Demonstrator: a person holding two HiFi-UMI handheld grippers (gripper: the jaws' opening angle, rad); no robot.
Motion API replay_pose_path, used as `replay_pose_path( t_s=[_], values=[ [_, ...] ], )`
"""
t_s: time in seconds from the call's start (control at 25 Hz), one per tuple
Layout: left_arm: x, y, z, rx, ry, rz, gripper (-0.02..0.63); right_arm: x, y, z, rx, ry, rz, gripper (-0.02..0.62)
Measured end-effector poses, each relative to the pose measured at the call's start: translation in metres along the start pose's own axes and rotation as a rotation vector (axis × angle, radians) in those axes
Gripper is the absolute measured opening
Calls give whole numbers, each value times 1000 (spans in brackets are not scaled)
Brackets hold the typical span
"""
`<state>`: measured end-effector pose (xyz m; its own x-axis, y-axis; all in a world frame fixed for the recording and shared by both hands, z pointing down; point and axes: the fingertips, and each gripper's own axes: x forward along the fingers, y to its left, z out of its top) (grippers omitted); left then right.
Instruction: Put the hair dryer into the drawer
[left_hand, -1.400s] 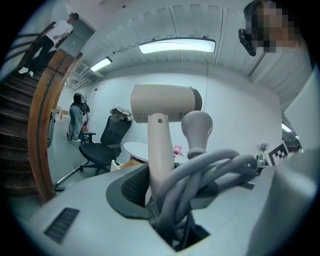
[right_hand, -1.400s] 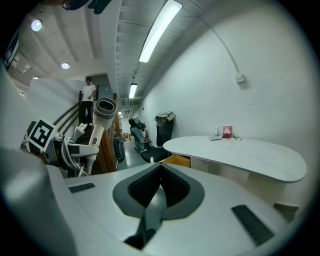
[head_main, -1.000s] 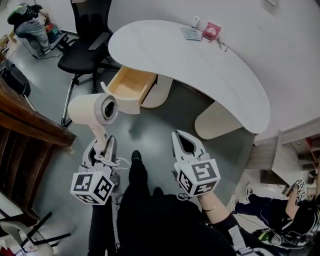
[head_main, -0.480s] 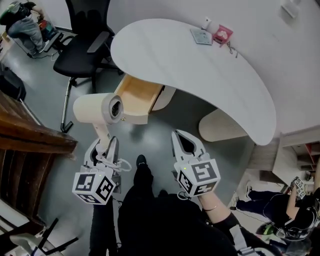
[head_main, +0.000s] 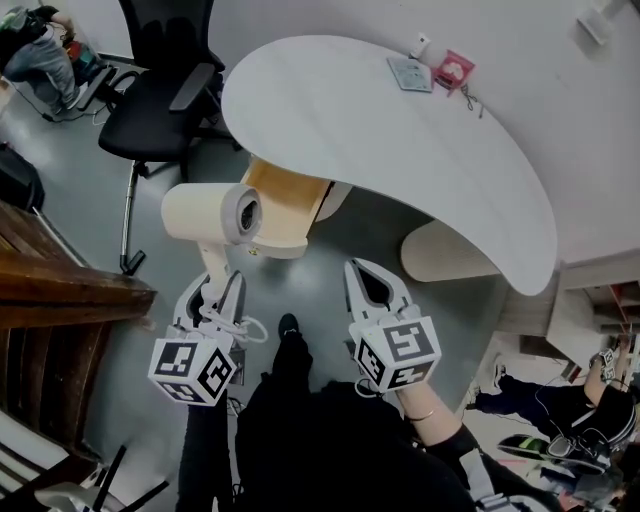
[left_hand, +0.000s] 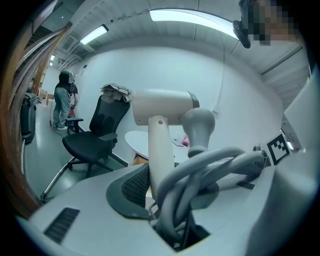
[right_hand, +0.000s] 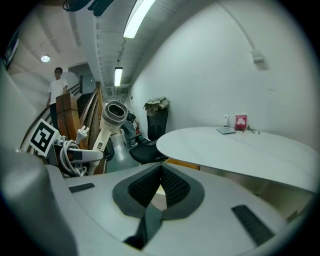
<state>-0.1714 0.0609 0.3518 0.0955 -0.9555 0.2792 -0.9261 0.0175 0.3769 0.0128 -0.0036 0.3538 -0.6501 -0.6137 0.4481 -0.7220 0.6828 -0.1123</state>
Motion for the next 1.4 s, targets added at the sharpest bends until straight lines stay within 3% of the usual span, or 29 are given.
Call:
replay_pose_path(
  t_s=[0.72, 1.16, 1.4],
  values=[
    [30, 28, -18, 20, 132, -65, 167, 34, 7, 4, 1, 33, -38, 3],
    [49, 35, -51, 16, 279, -66, 167, 31, -4, -2, 6, 57, -63, 3],
    [65, 34, -67, 55, 366, -58, 167, 42, -18, -2, 12, 52, -53, 2]
  ],
)
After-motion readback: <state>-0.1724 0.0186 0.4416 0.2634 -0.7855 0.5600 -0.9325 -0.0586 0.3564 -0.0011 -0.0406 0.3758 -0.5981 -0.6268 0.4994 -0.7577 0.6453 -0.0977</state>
